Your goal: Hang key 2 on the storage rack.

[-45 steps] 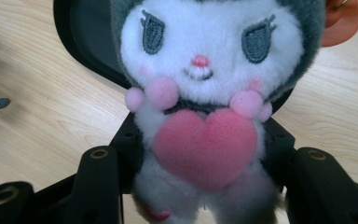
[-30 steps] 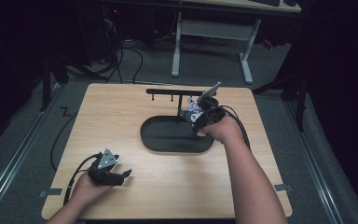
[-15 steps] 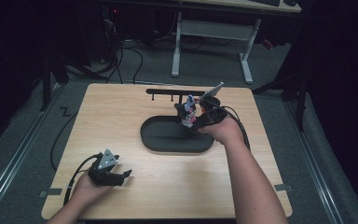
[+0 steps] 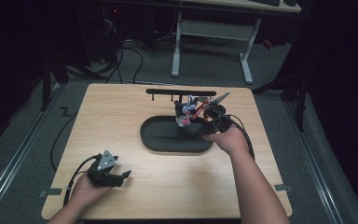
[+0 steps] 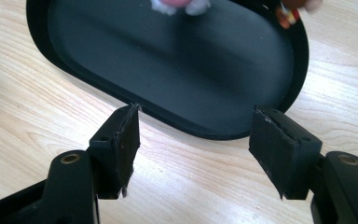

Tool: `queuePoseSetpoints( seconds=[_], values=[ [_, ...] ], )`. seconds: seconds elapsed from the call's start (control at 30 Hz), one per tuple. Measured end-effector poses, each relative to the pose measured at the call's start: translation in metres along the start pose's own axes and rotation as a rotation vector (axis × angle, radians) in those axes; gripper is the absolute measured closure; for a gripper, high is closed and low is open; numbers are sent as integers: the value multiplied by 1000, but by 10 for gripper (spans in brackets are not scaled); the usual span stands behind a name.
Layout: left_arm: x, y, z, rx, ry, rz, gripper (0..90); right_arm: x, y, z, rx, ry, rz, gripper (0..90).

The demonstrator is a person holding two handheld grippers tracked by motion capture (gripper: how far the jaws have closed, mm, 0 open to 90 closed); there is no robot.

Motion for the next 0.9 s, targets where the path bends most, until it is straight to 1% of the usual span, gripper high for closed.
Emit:
queuePoseSetpoints(
  seconds=[0.07,0.13,0.2,0.23,0.27,0.33,0.4,0.47,0.5,0.57,0.63,0.7,0.73,0.8,0.83,0.87,0.9],
  values=[
    [0,0,0,0,0,0,237,5,-1,-9,-3,-5,-11,340],
    [0,-1,0,1,0,-1,237,8,0,-16,-8,-30,-10,343],
    [1,-1,0,2,1,-2,237,12,0,-24,-21,-59,-29,345],
    [1,-1,0,3,3,-3,237,14,1,-29,-23,-78,-28,345],
    [1,-2,1,5,3,-4,237,16,1,-34,-36,-95,-31,344],
    [2,-3,1,7,3,-7,237,20,0,-45,-49,-137,-55,343],
    [2,-4,2,11,1,-9,237,25,-1,-57,-46,-178,-58,339],
    [3,-5,2,16,4,-11,237,30,-2,-69,-39,-216,-72,334],
    [4,-6,2,17,3,-11,237,33,-4,-75,-49,-241,-76,331],
    [4,-7,3,21,1,-14,237,39,-5,-89,-46,-270,-84,327],
    [4,-8,4,28,1,-14,237,45,-7,-104,-42,-310,-103,328],
    [5,-9,5,28,-3,-16,237,50,-7,-119,-62,-351,-138,325],
    [5,-10,5,31,-1,-18,237,51,-6,-125,-59,-367,-144,321],
    [5,-11,6,34,-3,-19,237,53,-4,-140,-54,-423,-145,304],
    [5,-11,6,34,-4,-21,237,54,-2,-147,-56,-455,-154,290],
    [5,-11,6,33,-5,-22,237,54,0,-156,-53,-491,-170,280],
    [5,-12,6,32,-4,-24,237,54,3,-164,-48,-528,-195,273]
  ],
)
Point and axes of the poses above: each handheld gripper's, and its own axes: x roughly forward along the jaws, z roughly out of its top, y roughly to its left, the point moved 3 cm from there along x, roughly forward along the jaws, and after that the axes turned 6 degrees about -x, right-handed, at the moved point
